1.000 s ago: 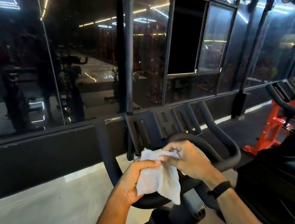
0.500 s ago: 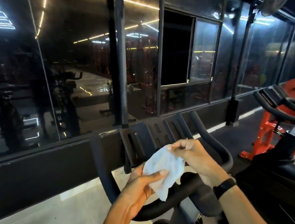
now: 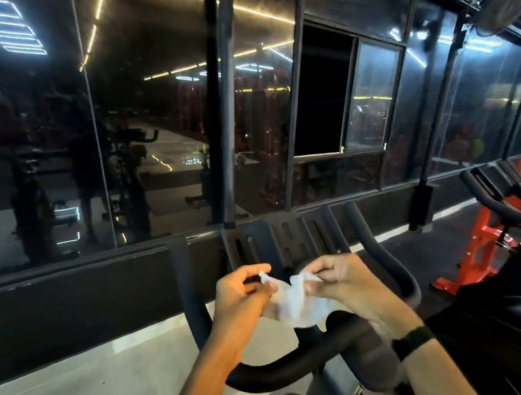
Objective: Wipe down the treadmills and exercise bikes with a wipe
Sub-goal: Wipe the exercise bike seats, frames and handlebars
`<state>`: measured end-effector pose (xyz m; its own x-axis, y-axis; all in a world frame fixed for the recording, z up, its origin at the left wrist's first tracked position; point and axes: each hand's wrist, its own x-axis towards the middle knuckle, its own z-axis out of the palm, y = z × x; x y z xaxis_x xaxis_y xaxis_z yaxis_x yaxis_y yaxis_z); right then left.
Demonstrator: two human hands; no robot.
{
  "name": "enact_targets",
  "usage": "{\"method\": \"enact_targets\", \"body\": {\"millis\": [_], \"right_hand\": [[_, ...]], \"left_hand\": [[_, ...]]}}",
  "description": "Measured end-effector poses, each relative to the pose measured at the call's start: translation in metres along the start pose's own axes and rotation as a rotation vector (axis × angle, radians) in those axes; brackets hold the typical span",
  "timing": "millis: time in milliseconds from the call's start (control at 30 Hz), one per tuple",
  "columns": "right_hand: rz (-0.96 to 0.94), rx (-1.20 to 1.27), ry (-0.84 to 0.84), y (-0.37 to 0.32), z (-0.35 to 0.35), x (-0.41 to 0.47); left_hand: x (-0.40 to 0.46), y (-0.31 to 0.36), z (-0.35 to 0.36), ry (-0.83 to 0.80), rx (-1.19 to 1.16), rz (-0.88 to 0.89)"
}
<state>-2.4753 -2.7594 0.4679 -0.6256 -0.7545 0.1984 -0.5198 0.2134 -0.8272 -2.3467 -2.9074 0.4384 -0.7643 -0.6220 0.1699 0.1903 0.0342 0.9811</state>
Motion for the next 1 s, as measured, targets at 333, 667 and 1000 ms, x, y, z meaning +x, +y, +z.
{"method": "enact_targets", "body": {"millis": [333,667,1000], "right_hand": [[0.003,0.289,-0.146,-0.008,-0.004,-0.007],[0.066,0.411,0.018,-0.010,0.000,-0.009],[0.070,0.016,0.131,-0.017,-0.004,-0.002]], "left_hand": [[0.000,0.001,-0.001,-0.016,-0.201,-0.094],[-0.007,0.009,0.001,-0.069,-0.282,-0.192],[0.004,0.031,0.000,0.054,0.027,-0.067]]}}
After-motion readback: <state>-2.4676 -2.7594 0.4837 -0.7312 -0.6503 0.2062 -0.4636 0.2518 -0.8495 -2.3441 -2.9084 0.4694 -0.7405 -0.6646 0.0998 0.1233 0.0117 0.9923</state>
